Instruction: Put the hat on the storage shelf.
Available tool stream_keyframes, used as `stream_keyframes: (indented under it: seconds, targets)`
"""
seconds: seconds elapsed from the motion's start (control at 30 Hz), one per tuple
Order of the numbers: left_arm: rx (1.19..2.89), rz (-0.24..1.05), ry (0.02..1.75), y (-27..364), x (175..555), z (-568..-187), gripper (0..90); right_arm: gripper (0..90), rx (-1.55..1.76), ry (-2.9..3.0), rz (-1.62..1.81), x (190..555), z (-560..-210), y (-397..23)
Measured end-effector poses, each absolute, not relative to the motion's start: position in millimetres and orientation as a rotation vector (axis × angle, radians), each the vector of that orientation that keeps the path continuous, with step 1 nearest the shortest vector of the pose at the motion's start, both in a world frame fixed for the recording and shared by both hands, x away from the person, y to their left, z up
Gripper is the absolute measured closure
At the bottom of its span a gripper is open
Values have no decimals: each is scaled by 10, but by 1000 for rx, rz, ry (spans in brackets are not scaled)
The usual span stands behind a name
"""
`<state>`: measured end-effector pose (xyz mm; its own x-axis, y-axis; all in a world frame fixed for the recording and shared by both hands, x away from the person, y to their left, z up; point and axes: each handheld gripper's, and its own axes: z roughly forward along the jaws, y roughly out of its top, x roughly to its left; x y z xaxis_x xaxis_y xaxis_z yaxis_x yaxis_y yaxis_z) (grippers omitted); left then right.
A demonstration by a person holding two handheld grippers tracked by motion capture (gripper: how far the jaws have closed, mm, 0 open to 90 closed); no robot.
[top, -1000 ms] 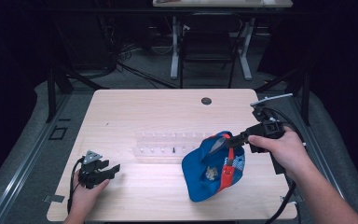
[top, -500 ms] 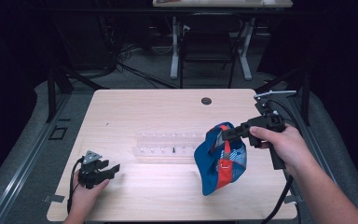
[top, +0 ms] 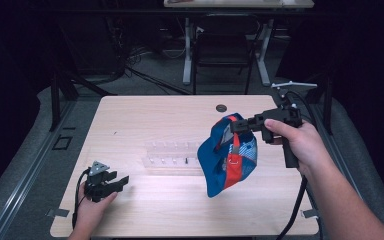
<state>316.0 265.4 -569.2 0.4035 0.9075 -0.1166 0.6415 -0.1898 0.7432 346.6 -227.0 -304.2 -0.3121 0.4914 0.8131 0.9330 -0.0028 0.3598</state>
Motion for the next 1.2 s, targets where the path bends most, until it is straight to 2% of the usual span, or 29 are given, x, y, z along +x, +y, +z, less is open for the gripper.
stream_keyframes:
  seconds: [0.73, 1.2]
  targets:
    - [1913, 435, 1308, 2659, 3155, -5685, 419, 779, -1441, -1796, -1312, 3813, -2964, -1822]
    - [1927, 436, 1303, 2633, 3156, -5691, 409, 779, -1463, -1804, -1321, 3939, -2936, -1683]
